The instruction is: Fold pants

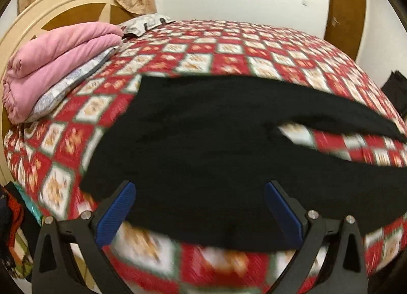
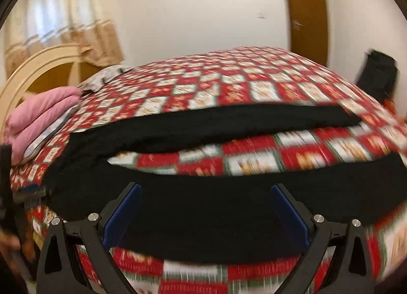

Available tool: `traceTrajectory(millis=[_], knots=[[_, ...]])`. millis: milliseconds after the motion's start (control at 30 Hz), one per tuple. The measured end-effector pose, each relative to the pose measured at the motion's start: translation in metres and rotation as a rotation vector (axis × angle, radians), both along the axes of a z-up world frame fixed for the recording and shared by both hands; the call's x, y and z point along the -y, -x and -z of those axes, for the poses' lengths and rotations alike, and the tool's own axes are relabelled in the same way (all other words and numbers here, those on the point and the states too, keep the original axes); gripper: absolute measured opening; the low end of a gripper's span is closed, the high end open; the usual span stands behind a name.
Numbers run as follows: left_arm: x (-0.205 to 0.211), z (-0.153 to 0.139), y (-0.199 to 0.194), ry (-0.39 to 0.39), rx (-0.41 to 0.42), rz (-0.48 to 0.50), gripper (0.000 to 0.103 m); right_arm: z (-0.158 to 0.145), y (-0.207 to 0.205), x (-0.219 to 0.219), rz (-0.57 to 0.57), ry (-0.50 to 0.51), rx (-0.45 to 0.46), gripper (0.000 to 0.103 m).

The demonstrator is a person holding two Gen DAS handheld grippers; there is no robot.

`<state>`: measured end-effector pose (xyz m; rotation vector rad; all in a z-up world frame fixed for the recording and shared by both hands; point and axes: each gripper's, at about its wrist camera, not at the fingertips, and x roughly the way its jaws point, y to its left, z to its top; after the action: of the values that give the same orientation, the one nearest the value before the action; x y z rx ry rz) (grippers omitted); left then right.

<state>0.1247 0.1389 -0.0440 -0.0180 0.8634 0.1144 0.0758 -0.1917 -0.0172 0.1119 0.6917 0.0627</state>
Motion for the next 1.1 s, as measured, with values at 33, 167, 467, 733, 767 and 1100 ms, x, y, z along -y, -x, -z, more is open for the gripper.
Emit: traceTrajectory(millis=[33, 167, 467, 733, 767, 1100], knots=[[-0.007, -0.004, -0.012, 0.0, 0.005, -0.004, 0.103, -0.004, -0.012, -0.002, -0.04, 0.001, 0.008, 0.091], [-0.035, -0.019, -0.067, -0.042, 0.038, -0.004, 0.103, -0.012, -0.065, -0.021, -0.156, 0.051, -0.023, 0.054], [-0.122, 0.017, -0.181, 0.084, -0.096, -0.075, 0.098, 0.023, -0.135, -0.048, -0.245, -0.031, -0.186, 0.055], [-0.122, 0.055, -0.217, 0.094, -0.154, -0.034, 0.084, 0.027, -0.208, -0.043, -0.347, -0.064, -0.23, 0.066], [-0.121, 0.056, -0.218, 0.086, -0.152, -0.028, 0.084, 0.028, -0.222, -0.043, -0.357, -0.054, -0.239, 0.071], [-0.12, 0.053, -0.225, 0.105, -0.133, 0.001, 0.061, 0.085, -0.346, -0.052, -0.503, 0.07, -0.391, 0.071]])
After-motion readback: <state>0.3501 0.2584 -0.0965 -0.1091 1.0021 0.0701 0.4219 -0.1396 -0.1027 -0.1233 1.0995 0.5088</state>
